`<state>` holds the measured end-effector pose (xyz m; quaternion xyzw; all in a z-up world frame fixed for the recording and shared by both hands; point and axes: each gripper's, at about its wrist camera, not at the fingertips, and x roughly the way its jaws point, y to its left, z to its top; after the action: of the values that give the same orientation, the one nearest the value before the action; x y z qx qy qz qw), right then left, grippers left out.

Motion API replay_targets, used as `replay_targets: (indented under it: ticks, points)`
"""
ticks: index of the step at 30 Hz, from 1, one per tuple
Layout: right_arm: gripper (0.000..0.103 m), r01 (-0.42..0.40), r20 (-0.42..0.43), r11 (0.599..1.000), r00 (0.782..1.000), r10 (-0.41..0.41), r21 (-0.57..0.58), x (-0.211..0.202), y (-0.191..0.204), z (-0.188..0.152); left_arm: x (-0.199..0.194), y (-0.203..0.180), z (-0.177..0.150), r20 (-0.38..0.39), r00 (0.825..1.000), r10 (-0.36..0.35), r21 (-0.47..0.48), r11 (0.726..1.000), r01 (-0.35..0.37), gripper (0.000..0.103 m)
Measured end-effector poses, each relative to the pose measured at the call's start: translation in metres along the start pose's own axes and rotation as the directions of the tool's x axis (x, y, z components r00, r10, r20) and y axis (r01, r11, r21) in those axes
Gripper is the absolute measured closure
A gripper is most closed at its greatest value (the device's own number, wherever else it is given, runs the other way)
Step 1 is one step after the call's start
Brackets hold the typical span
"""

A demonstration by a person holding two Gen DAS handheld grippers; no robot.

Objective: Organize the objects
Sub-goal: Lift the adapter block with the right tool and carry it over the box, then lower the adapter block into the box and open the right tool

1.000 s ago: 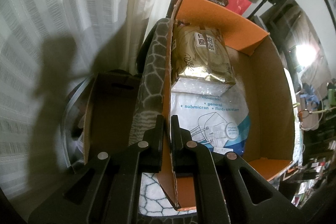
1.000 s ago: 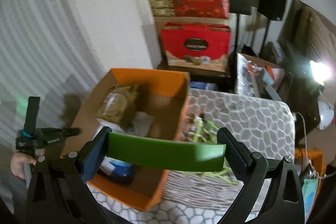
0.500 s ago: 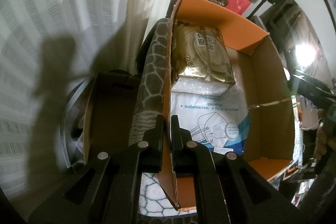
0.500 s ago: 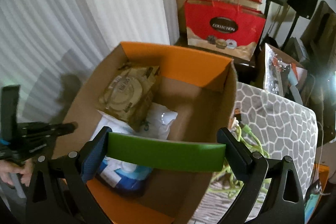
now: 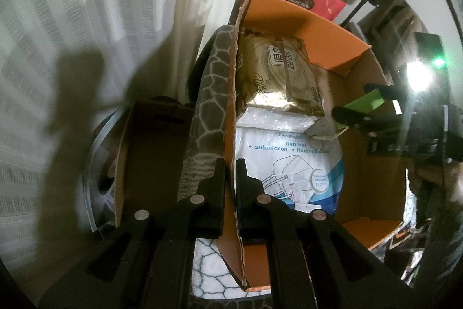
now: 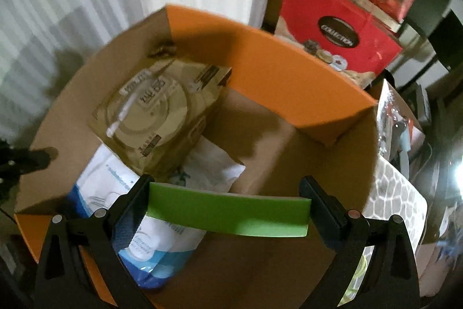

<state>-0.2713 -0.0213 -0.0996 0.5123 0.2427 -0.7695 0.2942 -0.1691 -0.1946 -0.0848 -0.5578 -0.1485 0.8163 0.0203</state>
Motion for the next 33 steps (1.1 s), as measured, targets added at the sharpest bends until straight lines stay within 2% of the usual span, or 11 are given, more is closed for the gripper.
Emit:
replay_targets:
  ticks: [6, 12, 15, 20, 26, 33]
  points:
    - [0.003, 0.012, -0.075, 0.997, 0.997, -0.017, -0.073, 0.024, 0.005, 0.001, 0.000, -0.001, 0.000, 0.000, 1.000, -0.005, -0.003, 1.000, 0.005, 0.098]
    - [0.002, 0.003, -0.137, 0.997, 0.990, -0.014, -0.075, 0.040, 0.001, 0.005, 0.000, 0.000, 0.000, -0.001, 1.000, -0.002, -0.001, 1.000, 0.002, 0.098]
    - [0.003, 0.030, -0.163, 0.995, 0.986, -0.045, -0.093, 0.045, 0.003, 0.006, 0.001, -0.001, 0.001, -0.001, 1.000, 0.001, -0.001, 1.000, -0.001, 0.098]
    - [0.003, 0.044, -0.098, 0.995, 0.994, -0.054, -0.095, 0.029, 0.000, 0.008, 0.001, -0.001, 0.002, 0.000, 1.000, 0.005, -0.002, 1.000, -0.005, 0.098]
    - [0.003, -0.010, 0.005, 1.000, 1.000, 0.010, -0.027, -0.014, -0.016, 0.000, 0.002, -0.001, 0.002, 0.000, 1.000, 0.009, -0.001, 1.000, -0.009, 0.098]
    - [0.003, -0.068, 0.110, 0.996, 0.992, 0.062, 0.052, -0.068, -0.031, -0.018, 0.002, -0.002, 0.003, -0.001, 1.000, 0.014, 0.002, 1.000, -0.014, 0.098]
